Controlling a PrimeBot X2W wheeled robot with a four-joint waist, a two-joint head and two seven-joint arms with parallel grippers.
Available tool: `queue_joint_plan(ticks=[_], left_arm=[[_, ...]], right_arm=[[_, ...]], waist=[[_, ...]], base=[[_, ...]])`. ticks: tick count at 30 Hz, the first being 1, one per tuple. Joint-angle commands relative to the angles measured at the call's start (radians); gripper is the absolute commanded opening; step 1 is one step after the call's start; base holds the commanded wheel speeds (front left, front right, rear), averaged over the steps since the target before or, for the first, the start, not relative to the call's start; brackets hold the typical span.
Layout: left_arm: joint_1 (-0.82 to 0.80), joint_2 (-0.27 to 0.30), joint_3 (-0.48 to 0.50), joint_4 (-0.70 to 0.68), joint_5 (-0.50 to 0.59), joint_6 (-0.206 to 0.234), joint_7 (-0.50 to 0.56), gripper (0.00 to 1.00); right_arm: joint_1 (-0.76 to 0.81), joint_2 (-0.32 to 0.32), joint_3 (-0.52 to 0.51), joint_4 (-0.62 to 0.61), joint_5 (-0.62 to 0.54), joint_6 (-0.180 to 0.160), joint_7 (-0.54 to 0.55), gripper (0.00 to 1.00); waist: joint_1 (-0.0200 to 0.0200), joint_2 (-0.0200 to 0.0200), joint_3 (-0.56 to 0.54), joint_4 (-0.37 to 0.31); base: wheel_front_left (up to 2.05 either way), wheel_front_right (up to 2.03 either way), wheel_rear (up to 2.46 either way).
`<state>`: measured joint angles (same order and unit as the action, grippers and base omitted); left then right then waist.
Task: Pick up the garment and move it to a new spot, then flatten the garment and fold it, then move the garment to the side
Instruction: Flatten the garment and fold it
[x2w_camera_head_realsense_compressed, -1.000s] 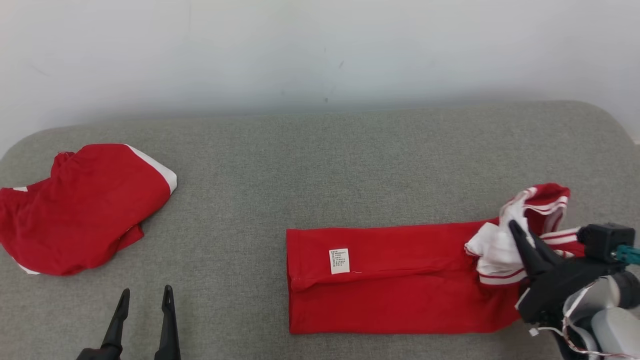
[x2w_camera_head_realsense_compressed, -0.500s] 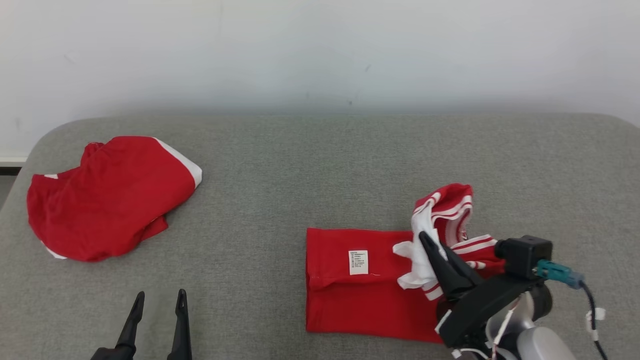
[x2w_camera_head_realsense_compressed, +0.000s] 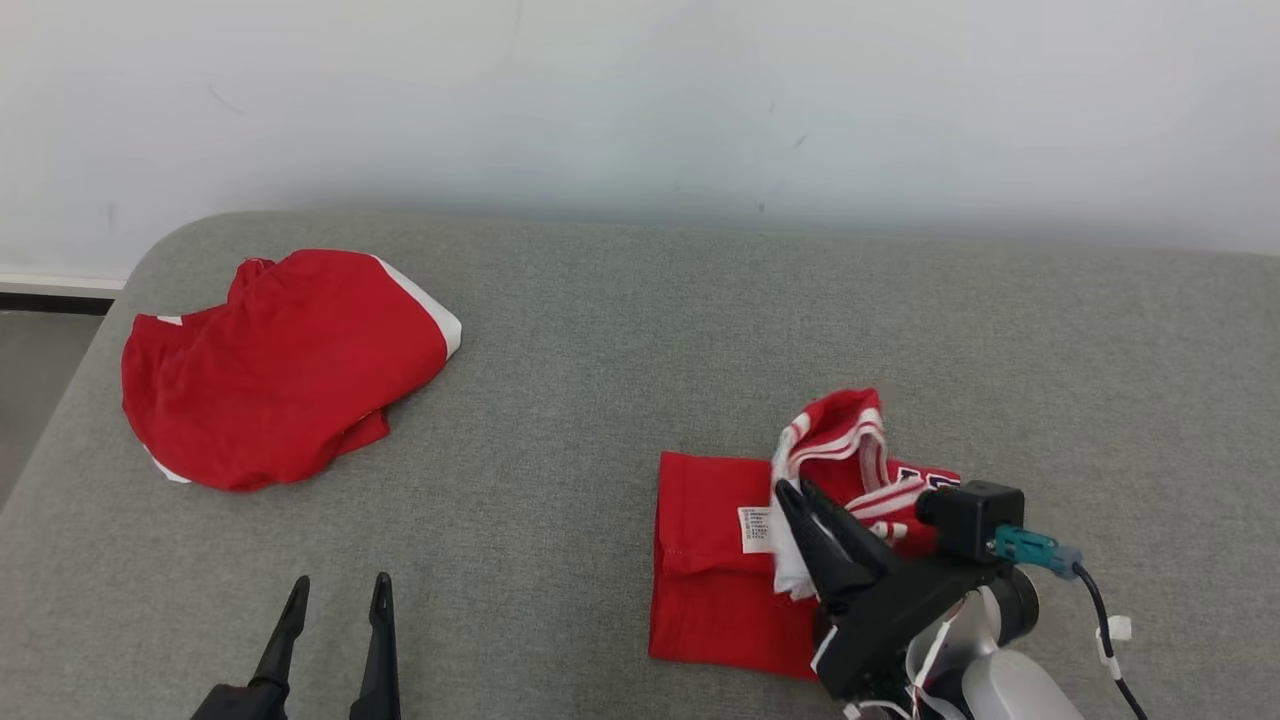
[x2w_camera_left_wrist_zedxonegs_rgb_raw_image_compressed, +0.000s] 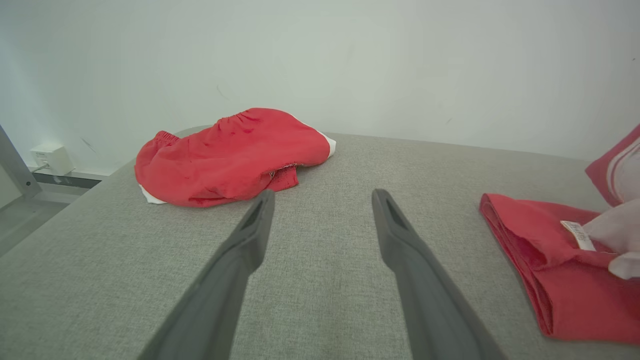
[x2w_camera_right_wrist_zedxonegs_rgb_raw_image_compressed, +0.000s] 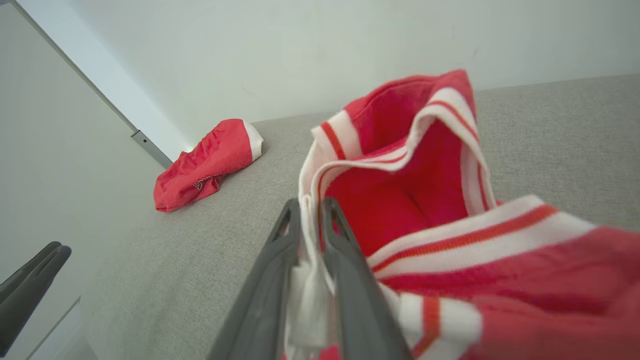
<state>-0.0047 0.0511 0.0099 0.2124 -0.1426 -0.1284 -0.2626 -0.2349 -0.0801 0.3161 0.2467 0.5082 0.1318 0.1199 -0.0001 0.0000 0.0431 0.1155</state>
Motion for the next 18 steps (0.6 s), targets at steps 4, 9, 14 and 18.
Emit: queue_joint_plan(ticks=[4, 9, 14, 18], left_arm=[[-0.012, -0.001, 0.007, 0.005, -0.006, -0.001, -0.003, 1.00], [-0.018, -0.001, 0.015, 0.007, -0.007, -0.001, -0.003, 1.00], [-0.015, -0.001, 0.025, 0.001, -0.004, -0.002, -0.003, 1.00], [-0.013, -0.001, 0.035, -0.003, 0.001, -0.002, -0.003, 1.00]], right_arm=[[-0.034, -0.011, 0.026, -0.017, 0.009, -0.002, -0.054, 1.00], [-0.049, -0.044, 0.020, -0.061, 0.010, -0.002, -0.119, 1.00], [-0.026, -0.081, -0.039, -0.107, -0.011, -0.002, -0.179, 1.00], [0.006, -0.092, -0.096, -0.128, -0.018, -0.002, -0.214, 1.00]], waist=[[0.0001, 0.0000, 0.002, -0.013], [0.0001, 0.0000, 0.000, -0.035], [0.0001, 0.0000, -0.001, -0.057], [0.0001, 0.0000, -0.001, -0.069]], base=[[0.00, 0.00, 0.00], [0.00, 0.00, 0.00], [0.00, 0.00, 0.00], [0.00, 0.00, 0.00]])
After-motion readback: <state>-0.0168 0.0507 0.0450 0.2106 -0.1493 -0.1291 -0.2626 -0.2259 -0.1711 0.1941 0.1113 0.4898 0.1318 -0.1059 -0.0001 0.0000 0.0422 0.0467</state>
